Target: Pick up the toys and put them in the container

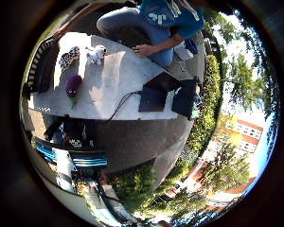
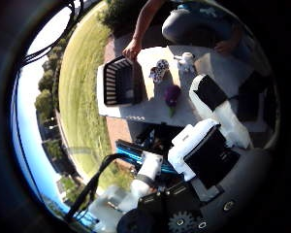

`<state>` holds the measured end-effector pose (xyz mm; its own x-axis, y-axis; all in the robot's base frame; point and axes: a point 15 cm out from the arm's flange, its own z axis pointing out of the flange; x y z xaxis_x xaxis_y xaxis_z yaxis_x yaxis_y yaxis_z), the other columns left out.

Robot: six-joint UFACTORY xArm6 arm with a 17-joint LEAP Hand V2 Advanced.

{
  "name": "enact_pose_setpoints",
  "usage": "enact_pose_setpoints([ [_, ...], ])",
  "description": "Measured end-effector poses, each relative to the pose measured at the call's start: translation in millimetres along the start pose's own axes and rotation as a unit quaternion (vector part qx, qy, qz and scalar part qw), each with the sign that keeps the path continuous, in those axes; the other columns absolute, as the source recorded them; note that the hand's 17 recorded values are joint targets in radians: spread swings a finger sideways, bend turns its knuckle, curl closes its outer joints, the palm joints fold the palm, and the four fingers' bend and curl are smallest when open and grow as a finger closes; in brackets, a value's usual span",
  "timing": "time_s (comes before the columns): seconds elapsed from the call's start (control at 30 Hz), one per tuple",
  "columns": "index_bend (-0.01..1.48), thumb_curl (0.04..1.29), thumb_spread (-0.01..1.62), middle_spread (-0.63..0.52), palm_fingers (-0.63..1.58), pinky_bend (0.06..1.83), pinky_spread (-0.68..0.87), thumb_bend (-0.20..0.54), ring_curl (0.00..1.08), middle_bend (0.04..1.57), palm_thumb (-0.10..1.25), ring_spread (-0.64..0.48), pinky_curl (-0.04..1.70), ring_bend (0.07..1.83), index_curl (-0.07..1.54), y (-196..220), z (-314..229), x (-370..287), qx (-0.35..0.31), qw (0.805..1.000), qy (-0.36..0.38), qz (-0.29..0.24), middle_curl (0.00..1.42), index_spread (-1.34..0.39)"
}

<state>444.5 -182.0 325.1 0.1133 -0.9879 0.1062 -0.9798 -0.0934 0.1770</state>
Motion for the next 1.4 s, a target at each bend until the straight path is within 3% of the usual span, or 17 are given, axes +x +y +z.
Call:
enact_pose_setpoints([
  [0.4, 0.18, 0.43, 1.18, 0.01, 0.23, 0.31, 0.41, -0.033, 0.33, 0.17, 0.78, 0.25, 0.24, 0.27, 0.33, -73, 65, 20, -0.021, 1.000, -0.008, -0.005, 0.30, -0.22],
  [0.63, 0.16, 0.41, 1.14, 0.01, 0.20, 0.35, 0.41, -0.052, 0.33, 0.17, 0.62, 0.25, 0.26, 0.28, 0.31, -141, 134, 8, 0.010, 0.999, 0.007, -0.038, 0.31, -0.23],
  [0.83, 0.15, 0.38, 1.11, 0.02, 0.20, 0.40, 0.42, -0.043, 0.33, 0.17, 0.55, 0.25, 0.27, 0.30, 0.29, -194, 220, 2, 0.009, 0.990, 0.092, -0.104, 0.31, -0.22],
  [1.07, 0.15, 0.33, 1.07, 0.04, 0.20, 0.45, 0.44, -0.050, 0.33, 0.17, 0.47, 0.26, 0.27, 0.33, 0.27, -225, 284, -14, 0.004, 0.972, 0.173, -0.158, 0.31, -0.20],
  [1.4, 0.17, 0.31, 1.04, 0.05, 0.26, 0.50, 0.46, -0.033, 0.33, 0.18, 0.45, 0.28, 0.27, 0.36, 0.26, -250, 318, -45, 0.029, 0.960, 0.194, -0.200, 0.32, -0.15],
])
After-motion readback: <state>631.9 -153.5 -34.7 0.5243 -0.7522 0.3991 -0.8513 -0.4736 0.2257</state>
